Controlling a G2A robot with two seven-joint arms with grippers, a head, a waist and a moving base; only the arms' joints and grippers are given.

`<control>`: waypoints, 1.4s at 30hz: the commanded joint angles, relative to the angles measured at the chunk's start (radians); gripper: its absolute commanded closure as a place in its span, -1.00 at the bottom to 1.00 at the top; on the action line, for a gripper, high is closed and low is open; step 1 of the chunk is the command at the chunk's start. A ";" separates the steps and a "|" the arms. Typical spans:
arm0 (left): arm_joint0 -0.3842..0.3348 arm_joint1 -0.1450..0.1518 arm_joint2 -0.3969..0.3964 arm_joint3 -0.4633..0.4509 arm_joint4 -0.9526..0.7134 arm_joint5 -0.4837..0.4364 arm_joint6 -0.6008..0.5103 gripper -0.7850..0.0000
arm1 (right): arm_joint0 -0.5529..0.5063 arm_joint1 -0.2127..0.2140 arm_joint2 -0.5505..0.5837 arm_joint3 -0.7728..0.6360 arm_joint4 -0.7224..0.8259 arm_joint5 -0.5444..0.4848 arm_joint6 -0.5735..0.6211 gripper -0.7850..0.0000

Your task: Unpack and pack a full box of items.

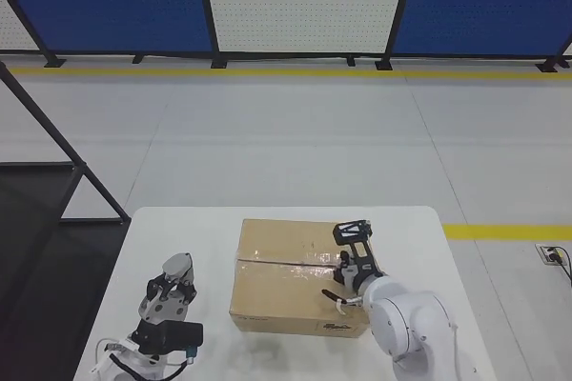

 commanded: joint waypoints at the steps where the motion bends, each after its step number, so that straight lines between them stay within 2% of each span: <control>1: -0.001 0.000 0.001 0.000 0.000 0.003 -0.001 1.00 | -0.005 0.001 0.015 -0.002 0.009 0.003 -0.001 1.00; 14: -0.006 0.000 0.001 -0.015 0.014 -0.007 -0.010 1.00 | -0.075 0.014 0.105 -0.069 0.054 0.006 -0.022 1.00; 26: -0.006 0.001 -0.006 -0.018 0.016 -0.009 -0.009 1.00 | -0.100 0.024 0.180 -0.075 0.111 0.025 -0.037 1.00; 35: -0.010 0.001 -0.009 -0.014 0.009 -0.014 -0.014 1.00 | -0.102 0.029 0.173 -0.071 0.132 0.007 -0.047 1.00; 42: -0.043 0.002 -0.011 -0.046 -0.014 -0.065 -0.016 1.00 | -0.162 0.032 0.215 -0.126 0.208 0.012 -0.174 1.00</control>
